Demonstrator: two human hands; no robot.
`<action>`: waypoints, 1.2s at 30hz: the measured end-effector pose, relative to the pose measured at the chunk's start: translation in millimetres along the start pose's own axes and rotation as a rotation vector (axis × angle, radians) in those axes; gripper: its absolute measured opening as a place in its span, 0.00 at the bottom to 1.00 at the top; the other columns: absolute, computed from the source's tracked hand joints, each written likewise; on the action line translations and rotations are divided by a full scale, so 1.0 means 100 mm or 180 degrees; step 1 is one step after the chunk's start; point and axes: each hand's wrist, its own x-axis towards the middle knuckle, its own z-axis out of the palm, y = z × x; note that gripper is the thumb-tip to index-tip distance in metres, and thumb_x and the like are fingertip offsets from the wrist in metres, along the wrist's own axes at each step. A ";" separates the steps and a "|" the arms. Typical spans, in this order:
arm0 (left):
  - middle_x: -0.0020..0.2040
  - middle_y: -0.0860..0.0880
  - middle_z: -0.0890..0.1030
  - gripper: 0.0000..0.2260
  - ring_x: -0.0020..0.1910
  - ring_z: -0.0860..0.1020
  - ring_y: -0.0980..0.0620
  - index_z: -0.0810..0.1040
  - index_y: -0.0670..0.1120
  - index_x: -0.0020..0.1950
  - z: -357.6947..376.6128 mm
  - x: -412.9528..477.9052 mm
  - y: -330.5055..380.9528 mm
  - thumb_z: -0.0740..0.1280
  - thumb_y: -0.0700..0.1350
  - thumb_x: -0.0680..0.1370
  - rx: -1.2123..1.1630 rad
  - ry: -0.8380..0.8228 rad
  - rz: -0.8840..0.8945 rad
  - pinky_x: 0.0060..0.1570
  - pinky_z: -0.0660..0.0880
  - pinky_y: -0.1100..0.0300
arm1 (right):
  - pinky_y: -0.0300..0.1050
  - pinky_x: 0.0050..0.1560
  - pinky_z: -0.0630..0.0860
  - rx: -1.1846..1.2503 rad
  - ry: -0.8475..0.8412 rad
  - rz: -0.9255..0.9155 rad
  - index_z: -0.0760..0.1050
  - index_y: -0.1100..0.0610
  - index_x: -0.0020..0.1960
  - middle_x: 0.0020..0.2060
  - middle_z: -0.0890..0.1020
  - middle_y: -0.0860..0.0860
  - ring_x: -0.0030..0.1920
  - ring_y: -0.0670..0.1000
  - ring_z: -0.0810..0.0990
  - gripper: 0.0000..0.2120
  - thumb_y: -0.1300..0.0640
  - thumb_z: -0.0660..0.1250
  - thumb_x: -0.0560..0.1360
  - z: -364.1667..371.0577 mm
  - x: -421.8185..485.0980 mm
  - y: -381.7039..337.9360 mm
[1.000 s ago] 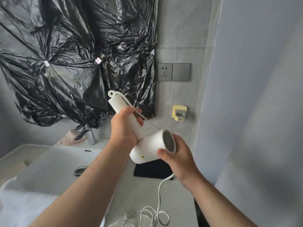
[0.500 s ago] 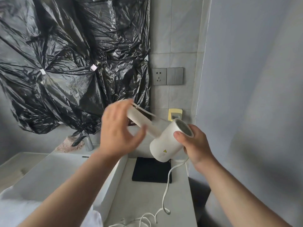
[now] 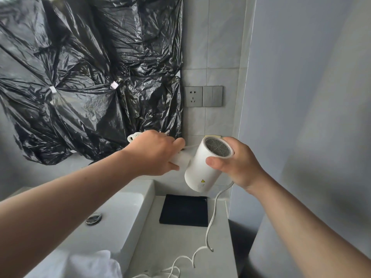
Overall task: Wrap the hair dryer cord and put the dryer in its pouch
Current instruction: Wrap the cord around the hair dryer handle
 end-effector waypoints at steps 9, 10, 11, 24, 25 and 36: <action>0.50 0.51 0.77 0.21 0.50 0.79 0.46 0.66 0.50 0.66 0.03 -0.03 0.06 0.59 0.62 0.79 -0.0108 -0.0379 -0.0149 0.48 0.76 0.51 | 0.54 0.52 0.78 -0.0138 -0.0033 0.0059 0.80 0.50 0.51 0.45 0.85 0.47 0.48 0.50 0.83 0.26 0.43 0.76 0.54 -0.09 0.06 -0.05; 0.50 0.50 0.77 0.19 0.50 0.78 0.46 0.67 0.49 0.63 0.03 -0.01 0.10 0.59 0.61 0.80 -0.0152 -0.0359 -0.0171 0.49 0.76 0.51 | 0.55 0.53 0.78 -0.0136 -0.0016 0.0057 0.80 0.49 0.50 0.45 0.85 0.47 0.48 0.50 0.84 0.26 0.43 0.76 0.54 -0.09 0.07 -0.07; 0.50 0.50 0.77 0.17 0.49 0.78 0.46 0.68 0.48 0.60 0.03 0.01 0.13 0.60 0.59 0.80 -0.0186 -0.0345 -0.0184 0.50 0.76 0.50 | 0.56 0.53 0.78 -0.0144 0.0002 0.0046 0.80 0.48 0.49 0.45 0.86 0.48 0.49 0.51 0.84 0.25 0.43 0.77 0.54 -0.08 0.08 -0.09; 0.45 0.54 0.76 0.17 0.44 0.78 0.46 0.71 0.48 0.55 0.01 -0.12 0.07 0.63 0.61 0.78 -0.0793 -0.0067 -0.0220 0.39 0.69 0.54 | 0.38 0.28 0.60 0.0314 -0.0548 0.0283 0.78 0.63 0.48 0.32 0.73 0.49 0.29 0.45 0.67 0.23 0.44 0.72 0.68 -0.32 0.15 -0.10; 0.44 0.54 0.77 0.17 0.43 0.78 0.47 0.71 0.48 0.54 -0.01 -0.14 0.04 0.64 0.61 0.78 -0.0883 -0.0004 -0.0291 0.39 0.68 0.54 | 0.39 0.28 0.59 0.0492 -0.0520 0.0446 0.78 0.64 0.46 0.33 0.73 0.52 0.29 0.47 0.66 0.23 0.42 0.69 0.69 -0.35 0.16 -0.07; 0.40 0.55 0.80 0.11 0.40 0.78 0.49 0.71 0.53 0.51 -0.05 -0.13 -0.11 0.65 0.59 0.78 -0.1809 0.0011 -0.1455 0.44 0.75 0.51 | 0.36 0.23 0.59 0.0519 0.0031 0.1195 0.78 0.60 0.47 0.31 0.72 0.54 0.24 0.46 0.64 0.12 0.68 0.57 0.80 -0.20 0.03 0.39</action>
